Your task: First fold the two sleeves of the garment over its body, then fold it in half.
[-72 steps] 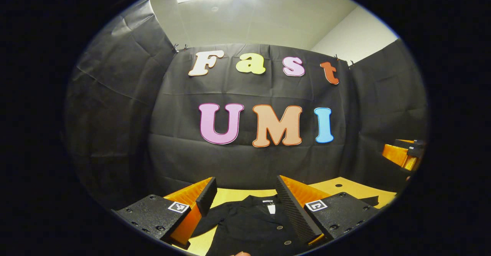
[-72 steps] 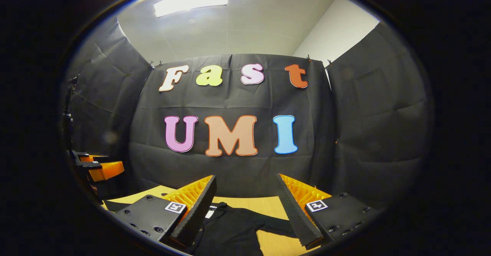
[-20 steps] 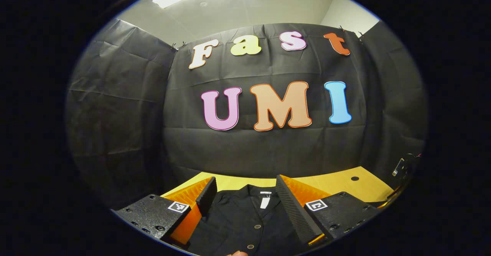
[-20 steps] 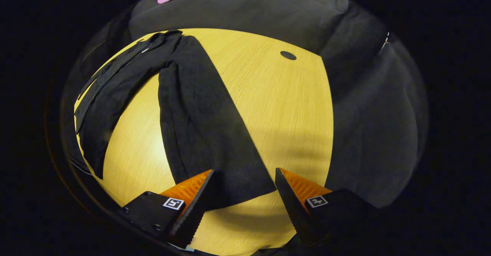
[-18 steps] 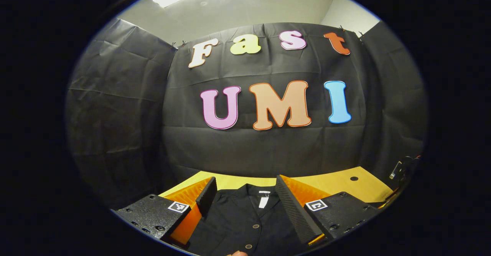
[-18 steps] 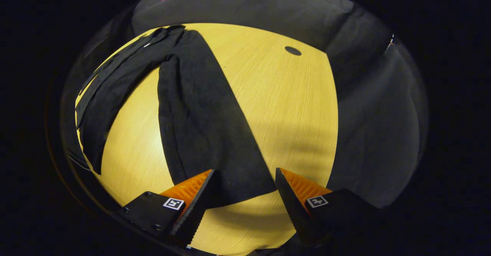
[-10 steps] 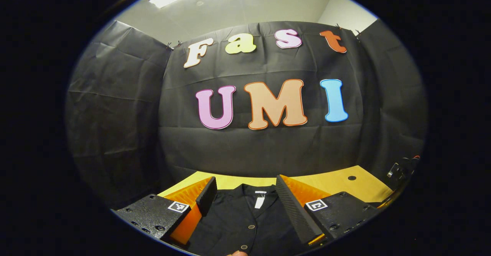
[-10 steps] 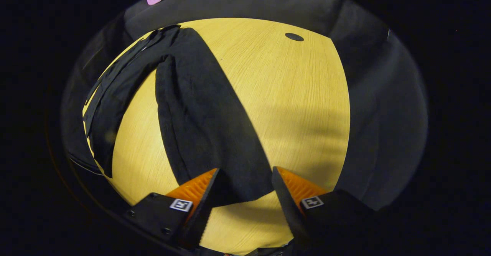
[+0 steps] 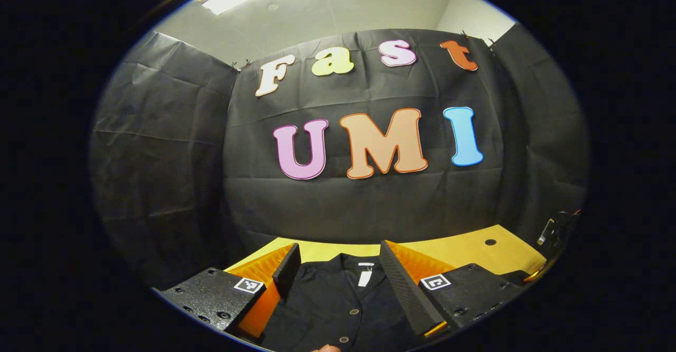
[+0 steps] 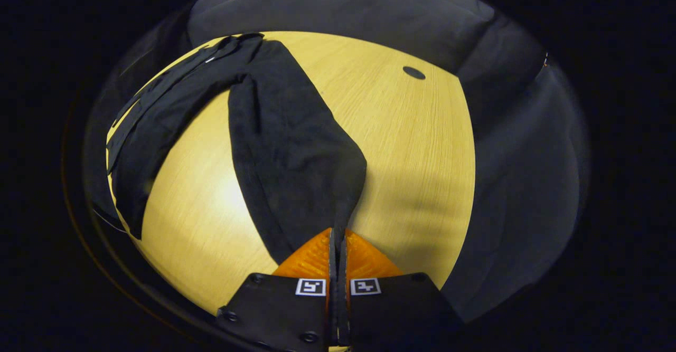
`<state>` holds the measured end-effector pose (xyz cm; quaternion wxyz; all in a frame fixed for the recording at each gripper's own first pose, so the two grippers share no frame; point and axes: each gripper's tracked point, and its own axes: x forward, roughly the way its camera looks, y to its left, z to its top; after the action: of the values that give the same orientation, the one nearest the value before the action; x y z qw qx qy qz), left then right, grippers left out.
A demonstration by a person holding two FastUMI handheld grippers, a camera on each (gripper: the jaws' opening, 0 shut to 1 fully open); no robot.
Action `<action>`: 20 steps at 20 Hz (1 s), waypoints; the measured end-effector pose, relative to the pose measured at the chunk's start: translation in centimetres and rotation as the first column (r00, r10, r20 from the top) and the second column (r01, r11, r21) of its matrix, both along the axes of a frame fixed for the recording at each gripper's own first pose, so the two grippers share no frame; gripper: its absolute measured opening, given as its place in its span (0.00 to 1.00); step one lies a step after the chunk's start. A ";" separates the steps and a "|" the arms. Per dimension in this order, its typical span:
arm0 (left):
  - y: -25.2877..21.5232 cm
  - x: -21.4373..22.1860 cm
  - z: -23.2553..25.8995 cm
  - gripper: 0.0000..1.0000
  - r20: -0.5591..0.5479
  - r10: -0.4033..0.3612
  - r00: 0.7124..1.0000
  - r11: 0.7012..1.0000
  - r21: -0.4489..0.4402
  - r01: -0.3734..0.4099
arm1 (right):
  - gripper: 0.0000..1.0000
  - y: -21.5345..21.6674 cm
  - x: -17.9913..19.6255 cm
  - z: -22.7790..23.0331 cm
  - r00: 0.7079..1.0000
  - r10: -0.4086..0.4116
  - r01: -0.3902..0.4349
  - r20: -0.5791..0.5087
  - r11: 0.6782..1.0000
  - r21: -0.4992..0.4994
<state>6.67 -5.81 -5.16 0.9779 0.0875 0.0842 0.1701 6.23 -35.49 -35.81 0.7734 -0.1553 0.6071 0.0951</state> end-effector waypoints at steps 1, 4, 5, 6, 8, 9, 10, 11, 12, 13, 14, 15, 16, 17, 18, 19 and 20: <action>0.5 0.0 0.2 0.92 0.007 0.002 1.000 1.000 -0.001 -0.002 | 0.03 1.3 0.7 0.6 0.999 -0.031 0.030 0.014 0.999 0.038; 1.8 -0.1 0.2 0.92 0.017 0.001 1.000 1.000 -0.007 -0.001 | 0.03 4.0 4.1 3.7 0.992 -0.080 0.069 0.102 0.992 0.103; 2.3 -0.2 0.2 0.92 0.019 -0.003 1.000 1.000 -0.013 0.003 | 0.02 4.7 4.7 4.6 0.989 -0.085 0.071 0.120 0.990 0.120; 2.8 0.0 0.3 0.92 0.024 -0.014 1.000 1.000 -0.017 0.015 | 0.03 5.2 5.7 5.4 0.986 -0.089 0.071 0.139 0.989 0.127; 4.2 -0.3 0.6 0.92 0.025 -0.027 0.999 0.999 -0.017 0.027 | 0.02 6.1 6.3 7.5 0.982 -0.094 0.072 0.167 0.988 0.135; 5.2 -0.5 0.9 0.92 0.035 -0.027 0.999 0.999 -0.016 0.027 | 0.03 6.3 6.0 7.6 0.982 -0.087 0.065 0.165 0.988 0.138; 6.2 -0.4 1.1 0.92 0.043 -0.029 0.999 0.999 -0.021 0.030 | 0.02 7.2 6.0 7.9 0.982 -0.076 0.052 0.171 0.989 0.137; 7.1 -0.5 1.2 0.92 0.045 -0.029 0.999 0.999 -0.025 0.030 | 0.02 8.3 6.4 8.2 0.983 -0.061 0.037 0.176 0.991 0.132; 8.1 -0.7 1.0 0.92 0.043 -0.025 0.999 0.999 -0.027 0.027 | 0.02 10.0 6.7 8.9 0.983 -0.047 0.024 0.176 0.992 0.126; 9.1 -0.8 1.2 0.92 0.047 -0.022 0.999 0.999 -0.031 0.024 | 0.02 11.7 7.2 9.2 0.983 -0.033 0.011 0.178 0.992 0.126; 10.2 -0.9 1.4 0.92 0.052 -0.018 0.998 0.999 -0.035 0.020 | 0.02 13.5 7.8 9.7 0.982 -0.023 -0.002 0.189 0.991 0.134; 11.1 -1.1 1.6 0.92 0.055 -0.013 0.998 0.999 -0.035 0.015 | 0.03 15.5 8.1 10.2 0.981 -0.016 -0.012 0.194 0.990 0.143; 12.1 -1.4 1.5 0.92 0.053 -0.005 0.999 0.999 -0.034 0.006 | 0.02 17.2 8.5 10.4 0.982 -0.007 -0.021 0.189 0.989 0.147; 13.0 -1.6 1.5 0.92 0.054 0.003 0.999 0.999 -0.035 -0.001 | 0.00 18.7 9.0 10.7 0.982 0.002 -0.031 0.190 0.989 0.148; 14.0 -1.7 1.5 0.92 0.056 0.010 0.998 0.999 -0.038 -0.008 | 0.02 20.0 9.5 11.0 0.980 0.012 -0.042 0.200 0.988 0.147; 14.9 -2.0 1.4 0.92 0.056 0.016 0.998 0.999 -0.041 -0.013 | 0.02 21.5 9.9 11.2 0.979 0.019 -0.051 0.205 0.987 0.150; 15.7 -2.1 1.3 0.92 0.053 0.020 0.998 0.999 -0.044 -0.018 | 0.02 22.8 10.7 11.5 0.977 0.024 -0.058 0.211 0.986 0.158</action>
<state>4.59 9.91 -3.89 0.9798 0.0608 0.0625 0.1799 16.89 -12.68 -24.30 0.8407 -0.1131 0.5096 0.1437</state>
